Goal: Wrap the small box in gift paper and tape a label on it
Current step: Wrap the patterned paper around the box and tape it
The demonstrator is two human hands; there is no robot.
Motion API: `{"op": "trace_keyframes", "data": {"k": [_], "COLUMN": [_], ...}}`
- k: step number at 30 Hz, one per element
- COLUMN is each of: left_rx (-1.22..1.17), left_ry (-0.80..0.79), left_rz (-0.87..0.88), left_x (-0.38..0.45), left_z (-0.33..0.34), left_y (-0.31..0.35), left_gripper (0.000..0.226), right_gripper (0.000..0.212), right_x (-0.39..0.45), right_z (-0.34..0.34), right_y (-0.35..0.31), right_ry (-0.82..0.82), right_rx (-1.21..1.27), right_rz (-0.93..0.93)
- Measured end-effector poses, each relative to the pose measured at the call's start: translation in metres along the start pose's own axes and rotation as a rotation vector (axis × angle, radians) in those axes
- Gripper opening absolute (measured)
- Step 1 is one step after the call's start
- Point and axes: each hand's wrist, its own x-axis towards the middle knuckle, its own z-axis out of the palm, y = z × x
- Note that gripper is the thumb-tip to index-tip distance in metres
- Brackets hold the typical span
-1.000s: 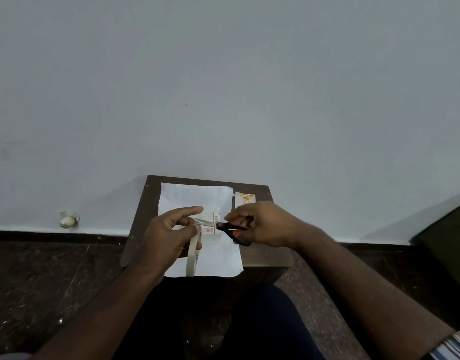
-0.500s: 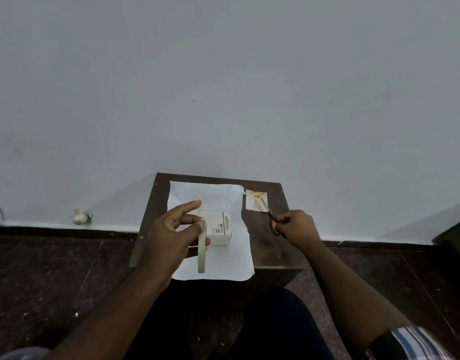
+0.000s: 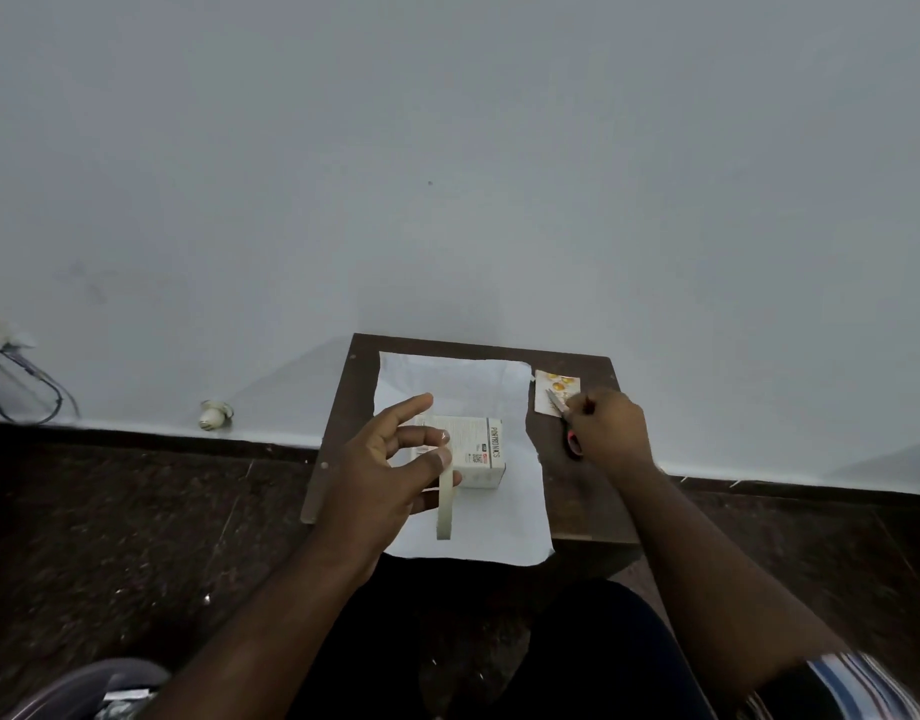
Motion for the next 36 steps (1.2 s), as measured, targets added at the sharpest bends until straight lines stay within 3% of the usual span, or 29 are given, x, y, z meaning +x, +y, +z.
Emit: {"op": "trace_keyframes", "data": {"k": [2, 4, 8, 18, 22, 29, 36], "left_rx": [0.0, 0.012, 0.108, 0.162, 0.216, 0.15, -0.017], "left_ry": [-0.005, -0.005, -0.015, -0.03, 0.029, 0.09, 0.148], "left_rz": [0.002, 0.011, 0.067, 0.144, 0.162, 0.036, -0.049], "left_x": [0.001, 0.0, -0.005, -0.011, -0.011, -0.005, 0.0], "left_z": [0.001, 0.002, 0.004, 0.006, 0.005, 0.003, 0.0], "left_y": [-0.001, 0.0, 0.003, 0.005, 0.004, 0.0, -0.003], "left_gripper": [0.048, 0.05, 0.054, 0.06, 0.065, 0.061, 0.048], "right_gripper": [0.011, 0.017, 0.023, 0.028, 0.025, 0.019, 0.018], "right_x": [-0.031, -0.063, -0.091, -0.106, -0.112, -0.12, -0.128], "right_z": [-0.011, -0.018, -0.018, -0.025, -0.021, -0.007, 0.008], "right_y": [-0.031, -0.06, -0.088, -0.102, -0.103, -0.101, -0.102], "right_ry": [-0.069, -0.237, -0.3, -0.239, -0.2, -0.227, -0.255], "right_rx": [0.435, 0.646, 0.417, 0.35, 0.443, 0.714, 1.03], "right_rz": [-0.04, -0.178, -0.429, -0.427, -0.368, -0.212, 0.14]}}
